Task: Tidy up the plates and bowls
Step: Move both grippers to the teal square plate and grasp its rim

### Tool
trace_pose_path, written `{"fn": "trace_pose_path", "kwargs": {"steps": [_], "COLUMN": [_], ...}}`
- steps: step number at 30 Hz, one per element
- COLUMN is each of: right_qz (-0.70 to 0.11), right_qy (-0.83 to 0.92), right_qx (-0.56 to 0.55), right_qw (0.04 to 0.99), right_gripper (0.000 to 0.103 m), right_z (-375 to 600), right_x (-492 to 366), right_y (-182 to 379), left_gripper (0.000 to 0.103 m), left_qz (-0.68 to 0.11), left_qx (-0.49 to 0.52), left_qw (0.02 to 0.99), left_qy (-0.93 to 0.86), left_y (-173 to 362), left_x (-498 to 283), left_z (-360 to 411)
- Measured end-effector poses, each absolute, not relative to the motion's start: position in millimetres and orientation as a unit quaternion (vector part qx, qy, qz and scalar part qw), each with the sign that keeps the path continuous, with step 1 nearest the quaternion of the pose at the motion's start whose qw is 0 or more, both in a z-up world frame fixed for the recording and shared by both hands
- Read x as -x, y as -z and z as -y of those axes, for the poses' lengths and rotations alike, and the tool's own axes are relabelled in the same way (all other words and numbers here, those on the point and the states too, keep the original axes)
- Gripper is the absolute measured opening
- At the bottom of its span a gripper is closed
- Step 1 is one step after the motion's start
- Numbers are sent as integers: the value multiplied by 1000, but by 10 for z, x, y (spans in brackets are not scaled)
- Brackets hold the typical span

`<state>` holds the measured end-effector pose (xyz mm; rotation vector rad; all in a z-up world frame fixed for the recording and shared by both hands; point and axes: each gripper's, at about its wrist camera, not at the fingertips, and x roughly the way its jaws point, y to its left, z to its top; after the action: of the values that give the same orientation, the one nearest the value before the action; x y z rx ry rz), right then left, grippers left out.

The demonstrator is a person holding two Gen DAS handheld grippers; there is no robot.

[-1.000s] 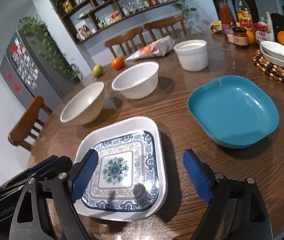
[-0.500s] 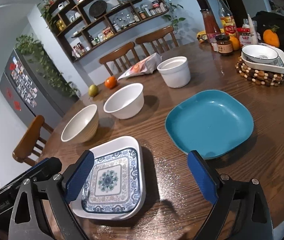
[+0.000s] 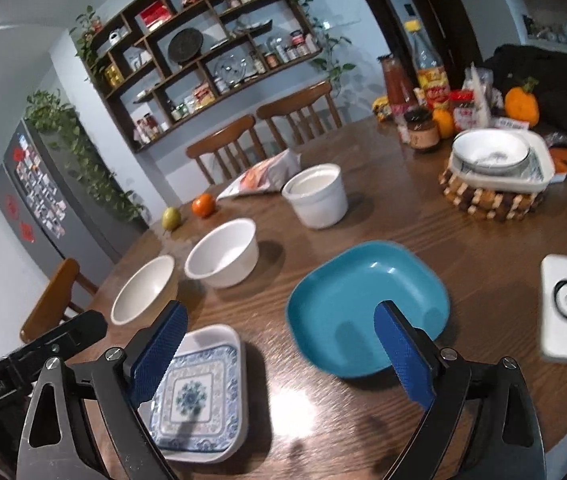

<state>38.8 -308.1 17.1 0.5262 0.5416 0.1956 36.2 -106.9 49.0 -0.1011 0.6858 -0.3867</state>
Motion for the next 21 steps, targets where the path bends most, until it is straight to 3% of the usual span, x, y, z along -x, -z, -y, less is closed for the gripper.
{"fn": "trace_pose_path", "kwargs": {"steps": [5,12,21], "right_qz": [-255,-263,-298], "right_qy": [-76,-63,-61], "right_qx": [-237,-250,-304], "right_qw": [934,930,903], "right_gripper": [95,95,95], "right_z": [3197,3433,3770], "right_x": [-451,-670,-1086], "right_y": [-285,-247,-27], "left_gripper": [79,78,69], "left_qz": [-337,-463,-507], "left_qx": [54,109,97], "left_qw": [920,837,825], "left_qy": [194,269,228], "left_y": [-608,-369,-53], "left_x": [-458,-835,-1221], "left_z": [1209,1562,1955]}}
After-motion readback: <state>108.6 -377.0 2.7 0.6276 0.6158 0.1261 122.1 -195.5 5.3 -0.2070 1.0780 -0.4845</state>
